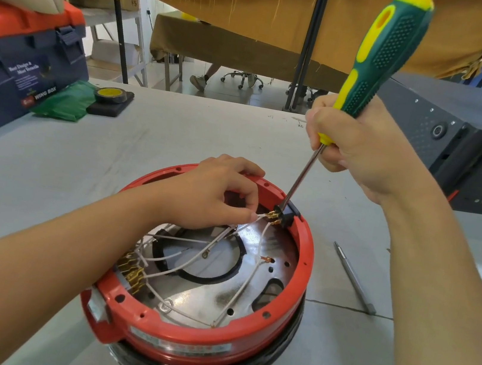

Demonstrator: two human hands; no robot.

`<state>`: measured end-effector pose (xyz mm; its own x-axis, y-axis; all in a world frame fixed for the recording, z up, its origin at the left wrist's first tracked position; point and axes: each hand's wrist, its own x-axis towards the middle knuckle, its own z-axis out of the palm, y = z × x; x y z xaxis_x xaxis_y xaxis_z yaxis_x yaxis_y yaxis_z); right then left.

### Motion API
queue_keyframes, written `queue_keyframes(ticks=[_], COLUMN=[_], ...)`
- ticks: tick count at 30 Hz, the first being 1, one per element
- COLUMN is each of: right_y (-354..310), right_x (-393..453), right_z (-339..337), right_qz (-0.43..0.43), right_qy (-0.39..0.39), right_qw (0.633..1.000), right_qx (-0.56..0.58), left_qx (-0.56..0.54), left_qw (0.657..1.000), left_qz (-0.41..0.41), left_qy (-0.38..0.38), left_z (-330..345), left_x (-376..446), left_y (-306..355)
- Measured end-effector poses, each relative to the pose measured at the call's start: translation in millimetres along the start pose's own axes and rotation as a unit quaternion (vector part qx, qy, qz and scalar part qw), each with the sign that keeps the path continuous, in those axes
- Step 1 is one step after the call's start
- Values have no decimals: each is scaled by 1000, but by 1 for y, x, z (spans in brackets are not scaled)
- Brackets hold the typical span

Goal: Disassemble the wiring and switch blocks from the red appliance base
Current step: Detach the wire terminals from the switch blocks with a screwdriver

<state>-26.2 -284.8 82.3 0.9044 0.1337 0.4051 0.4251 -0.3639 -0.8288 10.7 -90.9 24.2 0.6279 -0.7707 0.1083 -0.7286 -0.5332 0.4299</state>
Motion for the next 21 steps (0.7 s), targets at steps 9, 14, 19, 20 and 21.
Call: queue_keyframes(ticks=[9, 14, 19, 20, 21], right_y=[21, 21, 12, 10, 7], right_x=[-1, -1, -2, -2, -2], right_z=[-11, -13, -11, -10, -9], right_qz=[36, 37, 24, 21, 16], right_qy=[34, 36, 25, 19, 13], right_qw=[995, 995, 998, 999, 1000], right_qx=[90, 84, 46, 35, 23], left_qx=[0, 2, -1, -2, -3], left_qw=[1000, 1000, 1000, 1000, 1000], left_qz=[-1, -1, -3, -4, -3], left_qy=[-1, 0, 4, 5, 6], left_z=[-1, -1, -1, -1, -1], left_x=[-1, -2, -2, -2, -2], left_y=[0, 1, 3, 3, 3])
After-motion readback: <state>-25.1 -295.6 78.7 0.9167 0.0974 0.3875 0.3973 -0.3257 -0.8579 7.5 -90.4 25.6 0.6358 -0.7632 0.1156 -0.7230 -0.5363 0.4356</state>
